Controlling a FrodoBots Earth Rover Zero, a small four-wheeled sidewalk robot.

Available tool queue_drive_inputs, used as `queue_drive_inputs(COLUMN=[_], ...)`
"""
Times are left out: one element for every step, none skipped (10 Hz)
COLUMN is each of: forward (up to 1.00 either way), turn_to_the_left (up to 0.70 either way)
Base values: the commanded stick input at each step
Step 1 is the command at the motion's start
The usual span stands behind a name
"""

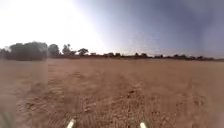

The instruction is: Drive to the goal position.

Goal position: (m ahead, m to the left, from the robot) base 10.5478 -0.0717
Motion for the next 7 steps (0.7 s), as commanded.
queue_drive_inputs(forward=[1.00, 1.00, 1.00, 1.00, 1.00, 1.00, 1.00], turn_to_the_left=[0.00, 0.00, 0.00, 0.00, 0.00, 0.00, 0.00])
